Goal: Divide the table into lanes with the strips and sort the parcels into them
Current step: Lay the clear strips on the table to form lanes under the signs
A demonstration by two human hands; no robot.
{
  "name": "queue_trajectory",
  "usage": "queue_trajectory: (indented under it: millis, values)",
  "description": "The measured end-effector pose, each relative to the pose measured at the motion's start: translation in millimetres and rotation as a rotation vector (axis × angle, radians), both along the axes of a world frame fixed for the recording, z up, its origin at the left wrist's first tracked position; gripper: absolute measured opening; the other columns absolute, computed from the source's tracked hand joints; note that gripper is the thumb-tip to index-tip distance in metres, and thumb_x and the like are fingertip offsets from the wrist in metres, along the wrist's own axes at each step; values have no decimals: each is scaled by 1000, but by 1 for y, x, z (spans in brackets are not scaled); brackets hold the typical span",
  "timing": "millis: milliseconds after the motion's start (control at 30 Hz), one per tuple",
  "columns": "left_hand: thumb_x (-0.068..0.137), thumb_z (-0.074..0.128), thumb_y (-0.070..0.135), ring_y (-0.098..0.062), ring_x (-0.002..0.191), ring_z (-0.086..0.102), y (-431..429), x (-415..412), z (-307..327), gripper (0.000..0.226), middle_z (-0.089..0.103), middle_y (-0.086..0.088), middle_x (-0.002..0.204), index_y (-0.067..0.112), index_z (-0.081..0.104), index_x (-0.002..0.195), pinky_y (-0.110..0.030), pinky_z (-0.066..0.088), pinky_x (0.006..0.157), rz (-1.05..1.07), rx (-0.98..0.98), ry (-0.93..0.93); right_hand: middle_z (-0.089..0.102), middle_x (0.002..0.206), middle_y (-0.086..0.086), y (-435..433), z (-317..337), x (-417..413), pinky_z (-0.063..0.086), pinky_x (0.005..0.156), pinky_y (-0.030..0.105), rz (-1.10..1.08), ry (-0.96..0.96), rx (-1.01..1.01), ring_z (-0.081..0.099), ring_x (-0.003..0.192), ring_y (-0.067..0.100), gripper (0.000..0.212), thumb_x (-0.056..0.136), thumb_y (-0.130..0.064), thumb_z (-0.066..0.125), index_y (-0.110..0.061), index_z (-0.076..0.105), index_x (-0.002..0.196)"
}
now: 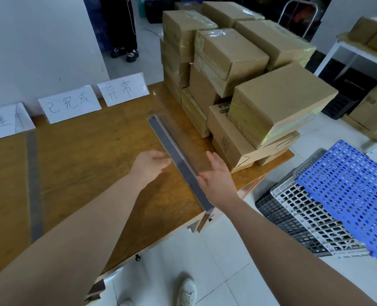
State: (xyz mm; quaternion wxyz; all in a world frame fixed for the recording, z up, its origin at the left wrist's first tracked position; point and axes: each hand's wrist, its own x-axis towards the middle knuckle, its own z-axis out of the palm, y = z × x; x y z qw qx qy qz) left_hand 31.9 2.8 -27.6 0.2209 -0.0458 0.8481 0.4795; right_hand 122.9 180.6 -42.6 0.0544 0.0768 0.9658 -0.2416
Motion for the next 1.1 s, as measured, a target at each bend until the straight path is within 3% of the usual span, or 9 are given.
queue_trajectory:
  millis: [167, 367, 533, 700, 800, 967, 1033, 1100]
  values:
    - [96, 60, 33, -23, 117, 60, -37, 8, -1, 43, 64, -5, 130, 13, 57, 135, -31, 43, 101, -47, -264, 193, 14, 162, -7, -13, 2, -1, 4, 121, 31, -23, 129, -42, 2, 149, 11, 38, 99, -28, 50, -22, 66, 65]
    - [97, 58, 33, -29, 136, 43, -97, 15, -2, 49, 48, -10, 147, 16, 50, 142, -43, 37, 112, 134, -506, 354, 30, 156, -5, -48, 5, -9, 7, 114, 21, 12, 205, -78, 19, 146, 12, 36, 100, -24, 47, -12, 76, 84]
    - [97, 55, 36, -29, 145, 29, -157, 18, -5, 53, 40, -7, 153, 18, 45, 146, -51, 24, 118, 227, -726, 370, 31, 156, -1, -86, 3, -24, 21, 119, 32, 81, 141, -95, 23, 145, 15, 41, 101, -25, 43, -8, 74, 81]
    - [98, 53, 36, -27, 149, 18, -205, 13, -5, 57, 31, -4, 158, 19, 37, 150, -53, 14, 120, 273, -767, 283, 36, 154, 2, -123, -4, -40, 21, 119, 34, 85, 140, -73, 28, 143, 15, 43, 101, -26, 42, -11, 70, 72]
    - [98, 55, 36, -27, 149, 20, -226, 8, -5, 58, 30, -5, 159, 20, 36, 150, -53, 17, 120, 299, -769, 246, 35, 154, 2, -146, -6, -50, 24, 117, 37, 62, 126, -77, 29, 142, 17, 45, 101, -27, 42, -21, 51, 57]
    - [98, 55, 29, -32, 146, 26, -250, -4, -6, 58, 25, -9, 161, 19, 34, 151, -52, 27, 117, 329, -730, 201, 37, 153, 2, -174, -3, -69, 29, 114, 36, -23, 91, -69, 31, 141, 17, 48, 102, -26, 40, -24, 42, 54]
    - [98, 56, 26, -32, 145, 28, -256, -7, -7, 58, 26, -10, 160, 18, 34, 151, -50, 31, 116, 345, -697, 206, 40, 151, 3, -181, -5, -74, 31, 113, 36, -26, 86, -56, 34, 139, 17, 46, 102, -26, 39, -20, 47, 57]
    - [98, 56, 21, -32, 144, 31, -261, -11, -7, 57, 28, -10, 159, 16, 35, 151, -48, 33, 115, 366, -654, 210, 47, 146, 4, -185, -10, -78, 32, 112, 35, -23, 83, -43, 38, 137, 18, 41, 103, -25, 39, -14, 64, 71]
